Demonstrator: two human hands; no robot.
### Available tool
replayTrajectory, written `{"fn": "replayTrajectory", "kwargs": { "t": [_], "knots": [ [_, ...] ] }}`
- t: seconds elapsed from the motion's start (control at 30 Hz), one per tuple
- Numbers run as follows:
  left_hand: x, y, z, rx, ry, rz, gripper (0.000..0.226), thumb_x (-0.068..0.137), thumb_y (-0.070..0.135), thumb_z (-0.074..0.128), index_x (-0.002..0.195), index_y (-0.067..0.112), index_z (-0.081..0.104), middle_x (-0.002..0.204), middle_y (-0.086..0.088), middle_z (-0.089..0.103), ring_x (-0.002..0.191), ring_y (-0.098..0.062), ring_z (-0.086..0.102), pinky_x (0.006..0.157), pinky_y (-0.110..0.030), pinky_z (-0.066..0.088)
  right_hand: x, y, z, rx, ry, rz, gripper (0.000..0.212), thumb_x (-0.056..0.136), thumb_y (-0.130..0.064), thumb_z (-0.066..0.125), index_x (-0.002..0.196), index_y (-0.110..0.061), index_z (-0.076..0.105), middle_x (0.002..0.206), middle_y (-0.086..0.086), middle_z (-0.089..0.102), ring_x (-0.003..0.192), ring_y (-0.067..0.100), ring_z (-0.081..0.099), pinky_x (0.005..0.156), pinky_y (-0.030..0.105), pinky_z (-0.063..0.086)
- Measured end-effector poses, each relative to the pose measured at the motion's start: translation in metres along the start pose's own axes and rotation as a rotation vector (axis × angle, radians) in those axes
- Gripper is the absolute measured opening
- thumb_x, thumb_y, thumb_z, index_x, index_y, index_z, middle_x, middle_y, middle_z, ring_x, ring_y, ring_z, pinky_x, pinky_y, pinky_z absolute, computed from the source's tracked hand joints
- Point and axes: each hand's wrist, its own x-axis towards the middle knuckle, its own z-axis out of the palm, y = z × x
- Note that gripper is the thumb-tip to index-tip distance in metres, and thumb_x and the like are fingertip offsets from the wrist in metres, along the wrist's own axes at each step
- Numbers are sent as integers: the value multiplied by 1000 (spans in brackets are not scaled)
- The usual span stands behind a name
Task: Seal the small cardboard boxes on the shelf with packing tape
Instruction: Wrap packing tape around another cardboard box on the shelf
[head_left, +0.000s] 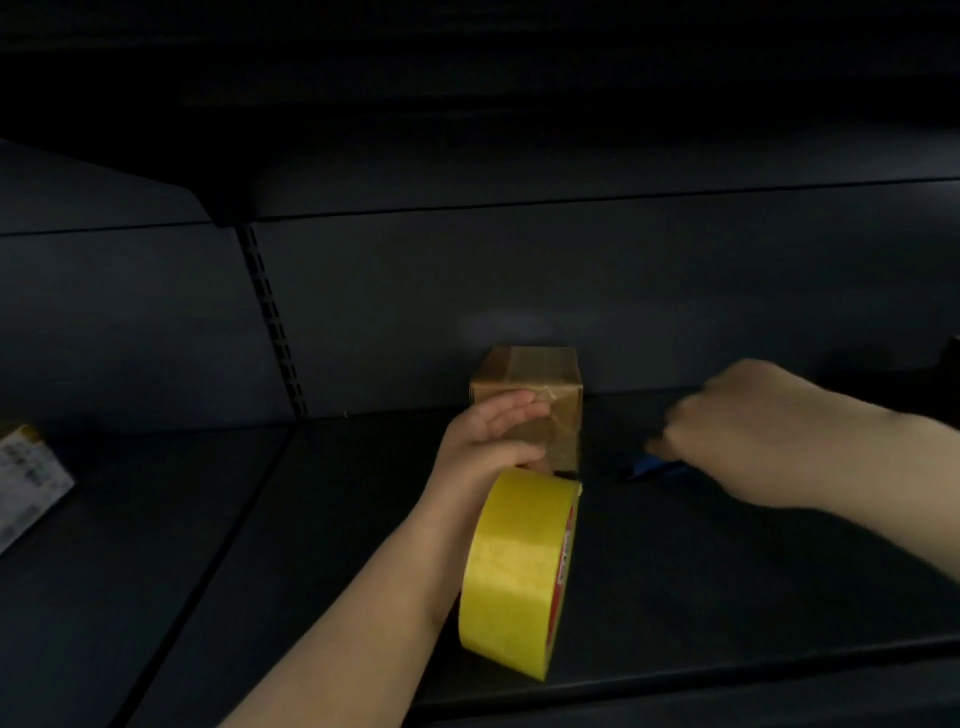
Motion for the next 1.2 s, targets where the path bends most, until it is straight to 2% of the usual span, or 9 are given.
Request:
{"fn": "replayTrajectory", "kwargs": {
  "t": [0.17, 0.37, 0.43, 0.57, 0.63, 0.77, 0.9, 1.0, 1.2],
  "knots": [
    [0, 6, 1, 0, -8, -52, 50, 79, -10, 60, 122, 14, 53, 91, 14, 63, 71, 1, 64, 49, -10, 50, -21, 45, 28, 618, -24, 144, 45, 89, -37, 54, 112, -72, 37, 112, -25, 60, 94, -3, 58, 82, 26, 50],
    [-4, 8, 2, -3, -18, -100, 48, 81, -8, 59, 123, 12, 52, 93, 12, 62, 47, 1, 64, 45, -11, 49, -23, 31, 101, 741, -168, 193, 38, 91, -34, 55, 127, -42, 46, 128, -13, 53, 116, 4, 50, 98, 19, 36],
    [-4, 8, 3, -5, -14, -109, 48, 81, -8, 59, 124, 11, 51, 93, 11, 62, 48, 1, 65, 45, -10, 49, -16, 30, 99, 767, -63, 254, 43, 90, -45, 46, 133, -38, 40, 136, -9, 44, 126, 8, 40, 104, 20, 29],
    [-3, 11, 4, -14, -19, -162, 49, 81, -9, 59, 126, 6, 49, 113, -4, 64, 54, -1, 66, 47, -10, 50, 30, 7, 48, 1140, 429, 219, 64, 79, -74, 30, 135, -44, 30, 139, -19, 32, 130, -2, 23, 105, 18, 18],
    [-5, 12, 5, -7, -31, -160, 46, 82, -10, 57, 126, 2, 49, 116, -11, 63, 60, -3, 65, 46, -10, 50, 61, -9, 31, 1073, 398, 138, 72, 79, -72, 24, 142, -36, 28, 149, -11, 28, 137, 5, 19, 113, 30, 15],
    [-5, 16, 6, 133, 8, -192, 41, 83, 8, 64, 122, 14, 53, 81, 5, 59, 42, 5, 60, 38, -7, 44, 93, -20, 43, 912, 177, 83, 64, 87, -61, 26, 145, -33, 22, 155, -6, 19, 142, 10, 12, 115, 46, 8],
    [-6, 16, 1, 217, -61, -301, 42, 84, 19, 63, 124, 16, 50, 99, -8, 67, 67, -4, 64, 67, -18, 52, 93, -15, 49, 1008, 159, 48, 80, 73, -74, 21, 144, -38, 21, 154, -10, 17, 142, 10, 10, 115, 48, 9],
    [-13, 16, 1, 190, -94, -302, 39, 84, 12, 63, 121, 13, 52, 95, -7, 68, 65, -6, 59, 68, -19, 48, 93, -13, 53, 962, 160, 39, 70, 82, -64, 34, 145, -36, 18, 155, -9, 16, 141, 10, 9, 115, 47, 8],
    [-31, 17, -39, -50, 42, -161, 22, 81, 2, 60, 94, 19, 57, 47, 2, 63, 43, -7, 58, 70, -31, 52, 90, -26, 51, 948, 358, 68, 73, 80, -45, 63, 143, -27, 29, 151, -4, 28, 140, 14, 20, 116, 36, 13]
  ]
}}
